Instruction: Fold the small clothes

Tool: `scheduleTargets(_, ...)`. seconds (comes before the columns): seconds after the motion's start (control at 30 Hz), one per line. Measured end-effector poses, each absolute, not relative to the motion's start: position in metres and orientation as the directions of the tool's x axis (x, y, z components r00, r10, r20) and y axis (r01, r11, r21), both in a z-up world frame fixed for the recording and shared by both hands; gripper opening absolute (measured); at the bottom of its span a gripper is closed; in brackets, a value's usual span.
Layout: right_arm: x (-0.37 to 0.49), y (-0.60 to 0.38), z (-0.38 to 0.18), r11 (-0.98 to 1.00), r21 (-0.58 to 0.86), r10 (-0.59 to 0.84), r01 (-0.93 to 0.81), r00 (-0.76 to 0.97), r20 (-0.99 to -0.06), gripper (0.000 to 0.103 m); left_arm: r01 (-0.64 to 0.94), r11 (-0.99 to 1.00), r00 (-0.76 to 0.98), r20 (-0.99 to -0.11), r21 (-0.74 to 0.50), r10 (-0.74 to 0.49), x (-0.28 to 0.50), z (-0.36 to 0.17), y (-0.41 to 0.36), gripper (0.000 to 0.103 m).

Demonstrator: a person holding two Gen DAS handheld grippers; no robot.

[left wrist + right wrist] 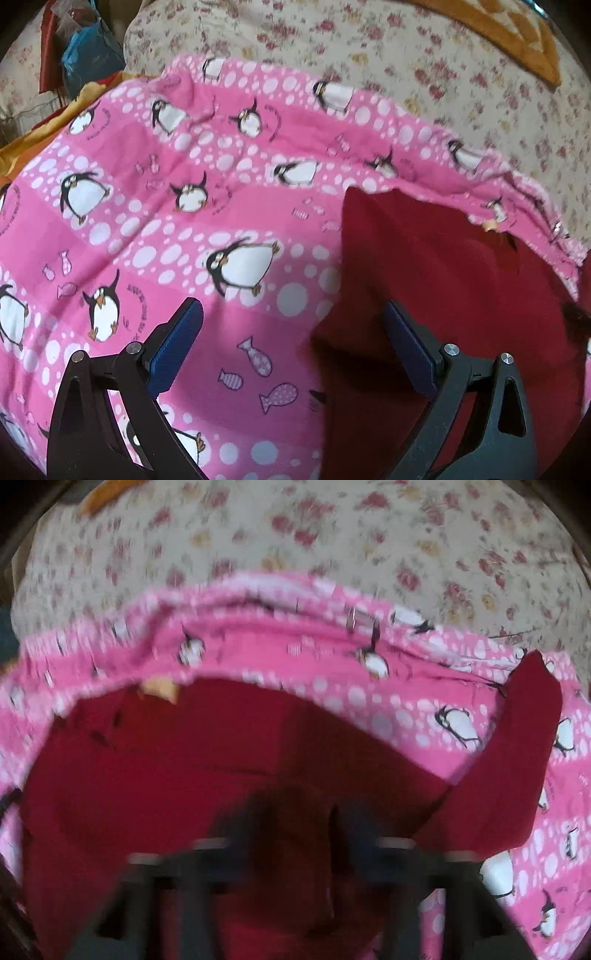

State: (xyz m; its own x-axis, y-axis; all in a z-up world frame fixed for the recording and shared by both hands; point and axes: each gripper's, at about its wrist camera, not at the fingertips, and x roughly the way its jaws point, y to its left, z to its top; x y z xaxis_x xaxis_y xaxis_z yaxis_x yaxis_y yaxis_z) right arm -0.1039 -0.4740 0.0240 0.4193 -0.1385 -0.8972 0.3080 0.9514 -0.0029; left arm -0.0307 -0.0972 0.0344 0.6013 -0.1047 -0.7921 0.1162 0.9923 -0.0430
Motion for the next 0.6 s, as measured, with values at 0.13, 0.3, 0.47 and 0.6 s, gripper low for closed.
scheduleTargets(0.13,-0.116,-0.469,0.055,0.951,-0.034,-0.204,0.308,0.541,-0.816,0.008,0.113,0.993,0.590,-0.803,-0.026,-0.088,-0.030,0.029,-0.100,0.098)
scheduleTargets(0.3,-0.101,-0.483,0.036,0.930,-0.088,-0.263,0.357,0.476,-0.839,0.008,0.138,0.990,0.589,-0.805,0.018,-0.067,-0.032,0.025,-0.109,0.098)
scheduleTargets(0.47,-0.126,-0.499,0.041,0.906,0.030,-0.192,0.422,0.474,-0.859,0.032,0.133,0.991,0.587,-0.805,-0.005,-0.083,-0.031,0.028,-0.104,0.098)
scheduleTargets(0.6,-0.152,-0.481,0.067,0.915,0.110,-0.130,0.387,0.542,-0.830,0.042,0.141,0.990,0.605,-0.792,-0.001,-0.087,-0.035,0.034,-0.106,0.098)
